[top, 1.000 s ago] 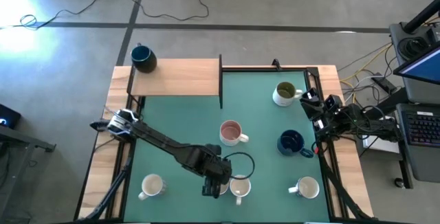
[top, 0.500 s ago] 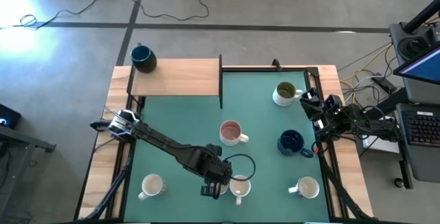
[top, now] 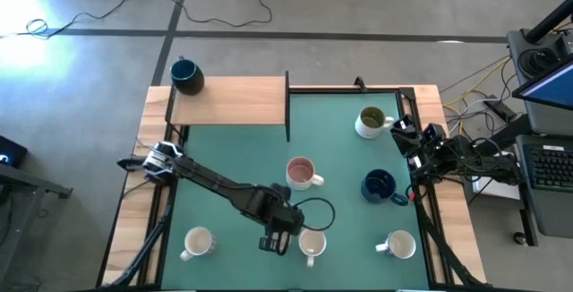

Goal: Place coffee mugs
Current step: Put the left white blue patterned mug on the shelf

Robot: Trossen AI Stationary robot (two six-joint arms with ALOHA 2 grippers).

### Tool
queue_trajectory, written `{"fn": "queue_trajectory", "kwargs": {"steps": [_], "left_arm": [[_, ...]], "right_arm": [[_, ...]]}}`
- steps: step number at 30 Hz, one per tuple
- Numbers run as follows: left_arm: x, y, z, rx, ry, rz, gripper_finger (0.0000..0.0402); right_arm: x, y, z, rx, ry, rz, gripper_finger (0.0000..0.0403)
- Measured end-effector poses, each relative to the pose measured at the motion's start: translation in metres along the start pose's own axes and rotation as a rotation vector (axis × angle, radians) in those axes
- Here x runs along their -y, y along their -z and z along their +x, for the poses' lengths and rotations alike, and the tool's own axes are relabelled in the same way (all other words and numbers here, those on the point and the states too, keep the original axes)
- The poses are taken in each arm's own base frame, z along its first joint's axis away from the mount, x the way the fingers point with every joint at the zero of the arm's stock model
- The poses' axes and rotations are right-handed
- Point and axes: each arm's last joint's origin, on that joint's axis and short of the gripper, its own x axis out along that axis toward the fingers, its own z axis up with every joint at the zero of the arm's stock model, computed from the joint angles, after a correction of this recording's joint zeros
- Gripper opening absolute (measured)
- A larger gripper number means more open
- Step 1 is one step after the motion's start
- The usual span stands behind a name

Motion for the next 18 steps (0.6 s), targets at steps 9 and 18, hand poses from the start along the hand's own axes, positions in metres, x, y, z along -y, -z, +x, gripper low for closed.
{"fn": "queue_trajectory", "kwargs": {"steps": [9,18], "left_arm": [[-0.022,0.002,-0.027,-0.112,-0.032,0.172,0.0004],[-0.063,0.005,-0.075,-0.136,-0.040,0.244,0.0003]], "right_arm": [[0.000,0.000,0.000,0.000,0.000,0.000,0.0068],[0.000,0.000,0.000,-0.001,0.000,0.000,0.0068]]}}
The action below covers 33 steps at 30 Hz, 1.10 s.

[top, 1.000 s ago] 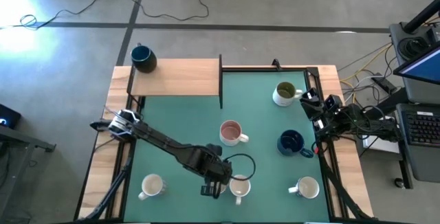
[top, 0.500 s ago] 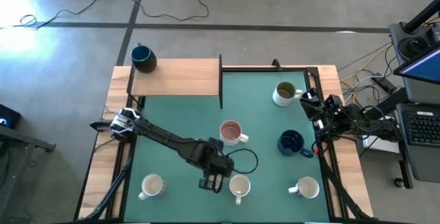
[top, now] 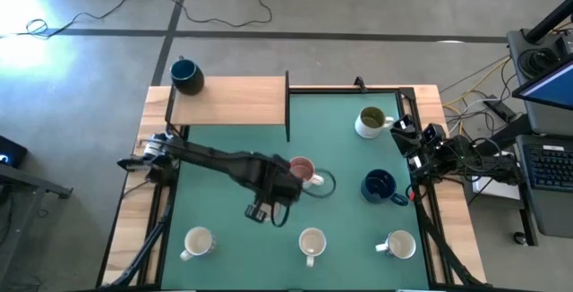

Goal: Place coffee mugs
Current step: Put the left white blue patterned mug on the shelf

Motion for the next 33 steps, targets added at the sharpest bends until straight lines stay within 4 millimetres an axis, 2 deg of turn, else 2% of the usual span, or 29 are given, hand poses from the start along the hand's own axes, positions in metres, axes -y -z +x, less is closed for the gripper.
{"fn": "queue_trajectory", "kwargs": {"steps": [5,13,22,27,33], "left_arm": [[-0.029,0.022,-0.023,-0.005,-0.015,-0.010,0.0003],[-0.080,0.070,-0.055,-0.029,-0.043,-0.051,0.0007],[-0.146,0.125,-0.076,-0.001,-0.107,-0.320,0.0008],[-0.172,0.149,-0.091,0.044,-0.140,-0.487,0.0009],[-0.197,0.174,-0.103,0.048,-0.181,-0.589,0.0010]], "right_arm": [[0.000,0.000,0.000,0.000,0.000,0.000,0.0068],[0.000,0.000,0.000,0.000,0.000,0.000,0.0068],[0.000,0.000,0.000,0.000,0.000,0.000,0.0068],[0.000,0.000,0.000,0.000,0.000,0.000,0.0068],[0.000,0.000,0.000,0.000,0.000,0.000,0.0068]]}}
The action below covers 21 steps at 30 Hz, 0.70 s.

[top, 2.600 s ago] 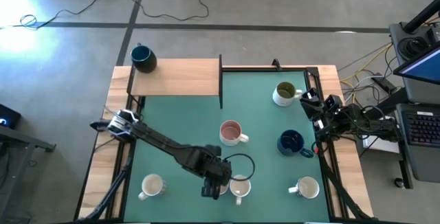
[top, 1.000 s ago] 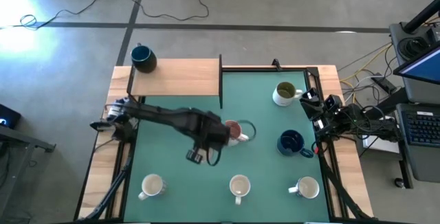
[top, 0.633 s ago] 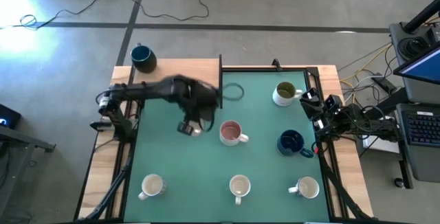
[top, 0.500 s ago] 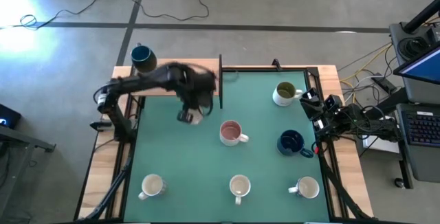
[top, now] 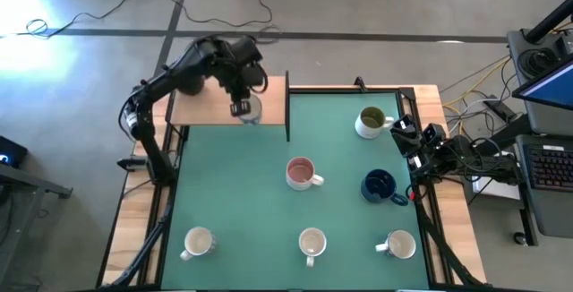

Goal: Place coffee mugs
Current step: Put the left white blue patterned mug on the shelf

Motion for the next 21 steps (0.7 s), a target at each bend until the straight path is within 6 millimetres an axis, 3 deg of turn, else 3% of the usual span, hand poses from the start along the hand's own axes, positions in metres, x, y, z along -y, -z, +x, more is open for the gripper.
{"fn": "queue_trajectory", "kwargs": {"steps": [10,21], "left_arm": [[-0.056,0.025,0.006,-0.058,-0.039,-0.104,0.0010],[-0.101,0.053,0.012,-0.106,-0.069,-0.243,0.0010]], "right_arm": [[0.000,0.000,0.000,0.000,0.000,0.000,0.0068],[0.000,0.000,0.000,0.000,0.000,0.000,0.0068]]}}
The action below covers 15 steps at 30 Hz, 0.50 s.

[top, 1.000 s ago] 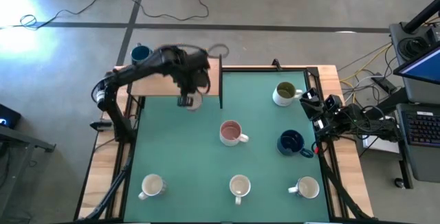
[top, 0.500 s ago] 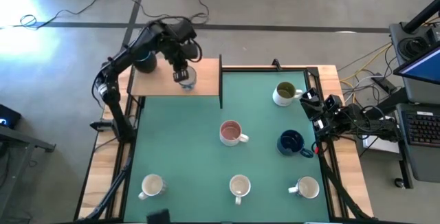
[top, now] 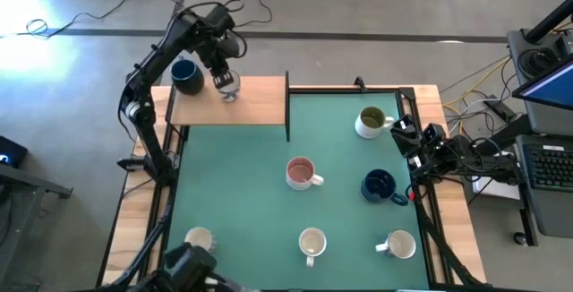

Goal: Place coffee mugs
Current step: Put the left white blue patterned mug on the shelf

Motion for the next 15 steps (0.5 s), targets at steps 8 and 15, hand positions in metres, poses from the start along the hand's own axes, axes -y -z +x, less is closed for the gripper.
{"fn": "queue_trajectory", "kwargs": {"steps": [8,15], "left_arm": [[-0.029,0.006,0.012,-0.006,-0.003,-0.039,0.0011],[-0.038,0.009,0.015,-0.018,-0.023,-0.058,0.0025]], "right_arm": [[0.000,0.000,0.000,0.000,0.000,0.000,0.0068],[0.000,0.000,0.000,0.000,0.000,0.000,0.0068]]}}
